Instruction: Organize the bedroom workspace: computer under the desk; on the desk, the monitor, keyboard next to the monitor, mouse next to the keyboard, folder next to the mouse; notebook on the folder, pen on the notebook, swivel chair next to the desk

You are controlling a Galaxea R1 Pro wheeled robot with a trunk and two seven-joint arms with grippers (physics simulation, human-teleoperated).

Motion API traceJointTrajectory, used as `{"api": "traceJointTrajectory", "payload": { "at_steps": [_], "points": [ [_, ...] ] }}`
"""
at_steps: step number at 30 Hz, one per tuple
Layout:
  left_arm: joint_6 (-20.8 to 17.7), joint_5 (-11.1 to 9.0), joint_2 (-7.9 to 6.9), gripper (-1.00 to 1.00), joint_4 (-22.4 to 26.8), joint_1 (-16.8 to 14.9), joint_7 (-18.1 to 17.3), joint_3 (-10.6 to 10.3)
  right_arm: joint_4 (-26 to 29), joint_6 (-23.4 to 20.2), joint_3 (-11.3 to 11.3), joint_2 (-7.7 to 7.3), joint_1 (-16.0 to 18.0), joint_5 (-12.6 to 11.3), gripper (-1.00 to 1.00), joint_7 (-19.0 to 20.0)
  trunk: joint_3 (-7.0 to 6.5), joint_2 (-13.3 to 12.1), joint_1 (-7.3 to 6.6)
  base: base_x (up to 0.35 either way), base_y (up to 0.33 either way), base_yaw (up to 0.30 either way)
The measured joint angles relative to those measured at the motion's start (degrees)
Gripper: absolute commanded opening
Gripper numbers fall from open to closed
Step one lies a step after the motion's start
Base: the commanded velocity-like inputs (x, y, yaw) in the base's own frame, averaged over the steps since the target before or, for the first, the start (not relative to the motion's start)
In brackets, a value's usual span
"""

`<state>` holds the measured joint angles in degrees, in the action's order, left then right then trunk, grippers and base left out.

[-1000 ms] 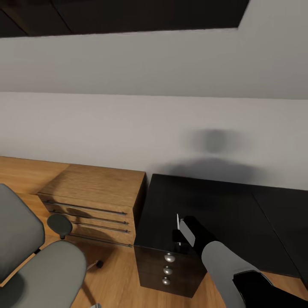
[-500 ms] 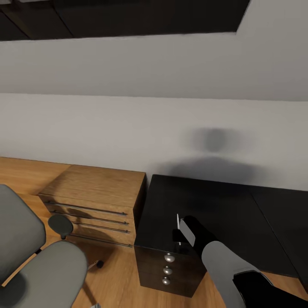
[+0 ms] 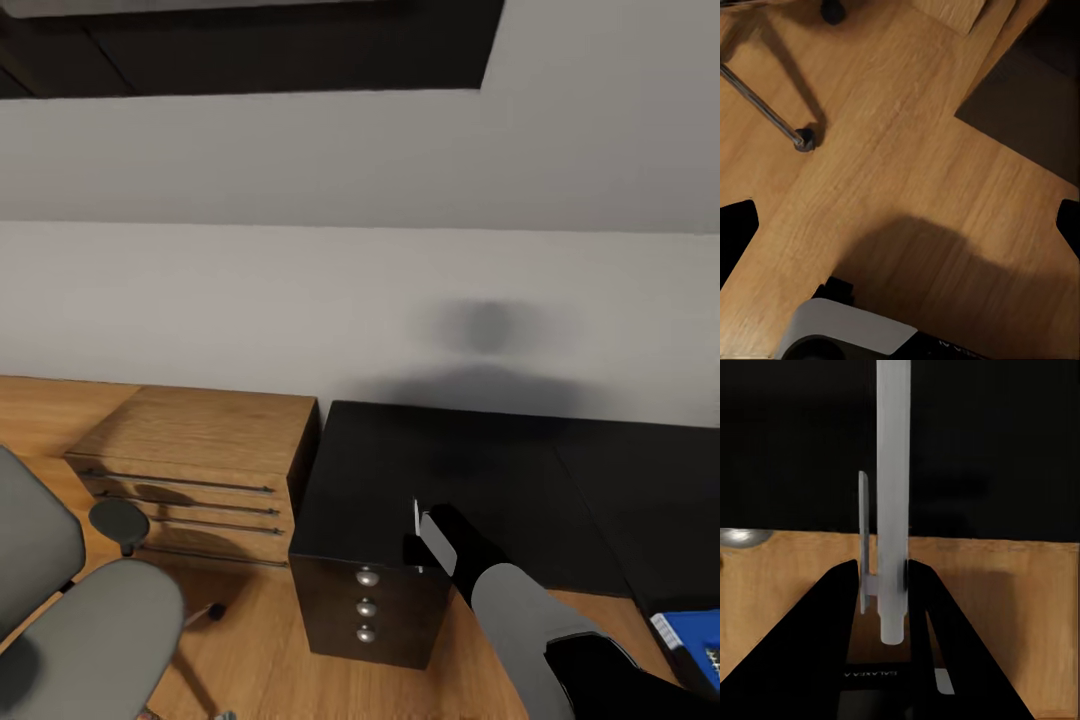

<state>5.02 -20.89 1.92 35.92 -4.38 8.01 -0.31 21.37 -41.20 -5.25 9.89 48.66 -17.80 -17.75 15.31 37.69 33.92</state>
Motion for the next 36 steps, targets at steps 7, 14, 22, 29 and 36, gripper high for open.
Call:
{"api": "traceJointTrajectory", "payload": {
  "at_steps": [7, 14, 22, 29, 36],
  "points": [
    [0.0, 0.0, 0.0, 1.0, 0.0, 0.0, -0.08, 0.0, 0.0, 0.02, -0.01, 0.0, 0.0, 0.01, -1.0, -0.01, 0.0, 0.0, 0.0, -0.258, -0.167, -0.003],
    [0.0, -0.08, 0.0, 1.0, -0.07, 0.0, -0.09, 0.0, 0.0, 0.09, 0.03, 0.0, 0.0, 0.01, -1.0, 0.07, 0.0, 0.0, 0.0, -0.259, -0.168, 0.0],
    [0.0, -0.09, 0.0, 1.0, -0.13, 0.0, -0.08, 0.0, 0.0, 0.18, -0.01, 0.0, 0.0, -0.03, -1.0, 0.07, 0.0, 0.0, -0.01, -0.217, -0.14, 0.0],
    [0.0, -0.09, 0.0, 1.0, -0.14, 0.0, -0.07, 0.0, 0.18, 0.09, 0.06, -0.01, 0.0, 0.0, -1.0, -0.07, -0.02, 0.0, -0.03, -0.035, -0.022, -0.033],
    [0.0, -0.09, 0.0, 1.0, -0.15, -0.01, -0.08, 0.0, 4.83, -5.11, 1.58, -0.08, 0.0, -0.01, -1.0, -0.13, -0.2, 0.0, -0.03, -0.003, -0.002, -0.162]
  ]
}}
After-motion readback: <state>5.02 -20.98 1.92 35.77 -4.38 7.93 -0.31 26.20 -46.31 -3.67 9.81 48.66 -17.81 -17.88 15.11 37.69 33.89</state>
